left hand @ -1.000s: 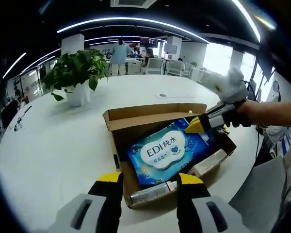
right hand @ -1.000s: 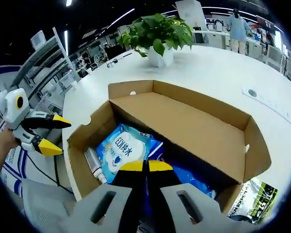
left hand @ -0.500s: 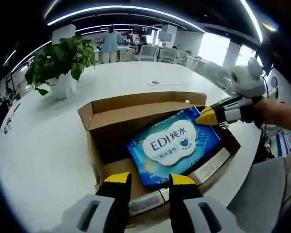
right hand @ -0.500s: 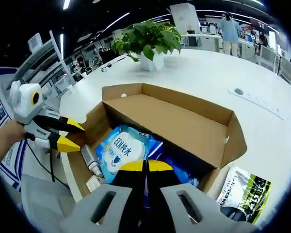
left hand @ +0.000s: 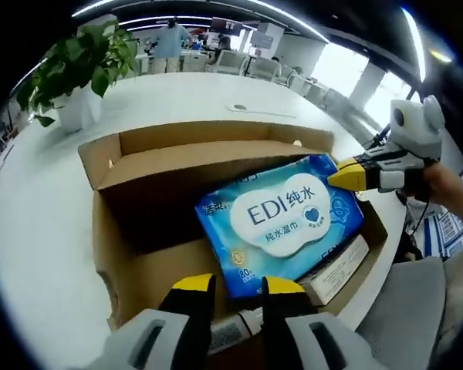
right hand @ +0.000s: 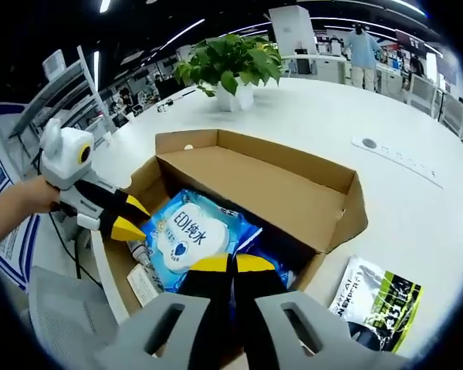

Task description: Operate the shoe box by opening the lid, removing the specified soft item, and placing it in the target area until the item is outside and the box remains undamaged.

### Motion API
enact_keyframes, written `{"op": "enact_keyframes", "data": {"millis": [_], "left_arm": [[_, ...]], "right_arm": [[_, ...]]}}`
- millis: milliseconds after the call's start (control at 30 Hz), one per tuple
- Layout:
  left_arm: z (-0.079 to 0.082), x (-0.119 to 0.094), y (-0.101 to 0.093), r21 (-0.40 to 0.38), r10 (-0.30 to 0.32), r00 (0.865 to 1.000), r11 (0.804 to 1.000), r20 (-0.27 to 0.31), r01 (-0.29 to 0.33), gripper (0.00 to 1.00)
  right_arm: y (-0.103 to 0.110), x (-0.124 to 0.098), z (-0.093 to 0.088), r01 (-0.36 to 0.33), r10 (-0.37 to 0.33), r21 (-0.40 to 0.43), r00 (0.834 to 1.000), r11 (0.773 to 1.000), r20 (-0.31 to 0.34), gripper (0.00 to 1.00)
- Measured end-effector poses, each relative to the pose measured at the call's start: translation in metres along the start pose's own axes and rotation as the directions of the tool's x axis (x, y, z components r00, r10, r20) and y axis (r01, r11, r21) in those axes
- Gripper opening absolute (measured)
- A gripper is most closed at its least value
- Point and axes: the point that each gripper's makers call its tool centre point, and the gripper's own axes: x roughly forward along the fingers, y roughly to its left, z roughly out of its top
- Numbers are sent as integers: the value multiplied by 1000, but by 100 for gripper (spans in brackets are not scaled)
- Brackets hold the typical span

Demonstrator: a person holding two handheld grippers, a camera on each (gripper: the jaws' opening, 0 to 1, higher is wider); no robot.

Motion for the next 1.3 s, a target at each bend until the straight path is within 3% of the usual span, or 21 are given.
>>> {"op": "enact_keyframes", "data": {"millis": [233,433,833,1300], "left_arm": [[-1,4,13,-106,26,999,994,20,-24,8],[1,3,13,-210,-2,999,978,50,12,2],[0,-9,-3,-178,-40,997,983,63,50,0],[18,-31,-24,-147,-65,990,986,122,83,0]], "right_arm": [[-1,-2,-1,2,-2,15,1000,1000,5,0],[-2,-2,-2,0,-1,41,1000,999,10,0],[-1,-10,-4,-20,17,98,999,995,28,0],[-3,-29,3,-42,32,152,997,987,67,0]]}}
